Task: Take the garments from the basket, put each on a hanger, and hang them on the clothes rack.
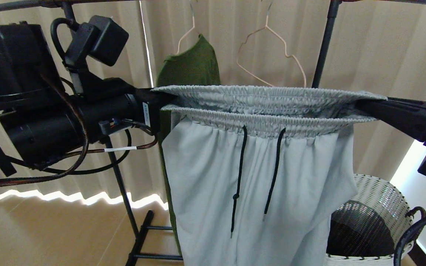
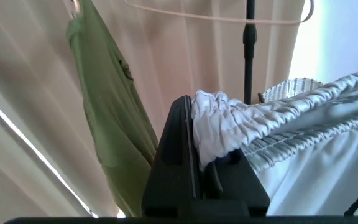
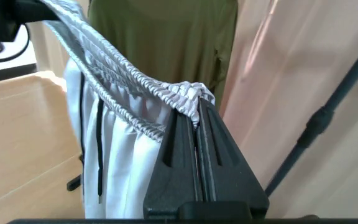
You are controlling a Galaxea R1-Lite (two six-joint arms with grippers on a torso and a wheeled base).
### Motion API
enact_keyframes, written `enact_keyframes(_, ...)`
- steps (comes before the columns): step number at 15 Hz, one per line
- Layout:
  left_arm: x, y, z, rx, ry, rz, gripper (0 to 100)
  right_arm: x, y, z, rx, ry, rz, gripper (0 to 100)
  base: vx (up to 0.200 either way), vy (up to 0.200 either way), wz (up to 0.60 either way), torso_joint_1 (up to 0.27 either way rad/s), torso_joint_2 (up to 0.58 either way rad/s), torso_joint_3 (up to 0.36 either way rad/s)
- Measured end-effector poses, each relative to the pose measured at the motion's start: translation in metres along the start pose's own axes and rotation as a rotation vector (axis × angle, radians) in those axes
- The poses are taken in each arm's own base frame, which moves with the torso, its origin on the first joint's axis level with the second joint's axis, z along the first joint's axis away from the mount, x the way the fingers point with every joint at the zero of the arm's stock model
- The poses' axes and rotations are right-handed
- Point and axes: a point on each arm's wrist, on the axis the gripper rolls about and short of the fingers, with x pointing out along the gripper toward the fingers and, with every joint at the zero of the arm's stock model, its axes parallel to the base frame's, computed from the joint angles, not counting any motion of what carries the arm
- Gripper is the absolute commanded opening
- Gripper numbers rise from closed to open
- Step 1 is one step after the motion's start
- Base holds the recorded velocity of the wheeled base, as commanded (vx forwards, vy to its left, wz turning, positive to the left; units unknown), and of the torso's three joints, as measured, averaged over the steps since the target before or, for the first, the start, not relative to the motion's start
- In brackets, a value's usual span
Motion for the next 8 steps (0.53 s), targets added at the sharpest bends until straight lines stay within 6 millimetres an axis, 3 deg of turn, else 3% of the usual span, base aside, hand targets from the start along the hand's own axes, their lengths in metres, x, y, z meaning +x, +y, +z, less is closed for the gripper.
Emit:
enact_keyframes(3, -0.006, 0.006, -0.007, 0.000, 0.024, 0.025, 0, 0.012, -0.006, 0.000, -0.001, 0.015, -0.034, 0, 0.000, 0.000, 0.00, 0.000, 0.00, 0.000)
enact_keyframes(8, -0.040, 0.006, -0.008, 0.005, 0.015, 0.041, 0, 0.054, -0.025, 0.005, 0.012, -0.009, -0.118, 0, 0.000, 0.000, 0.00, 0.000, 0.00, 0.000)
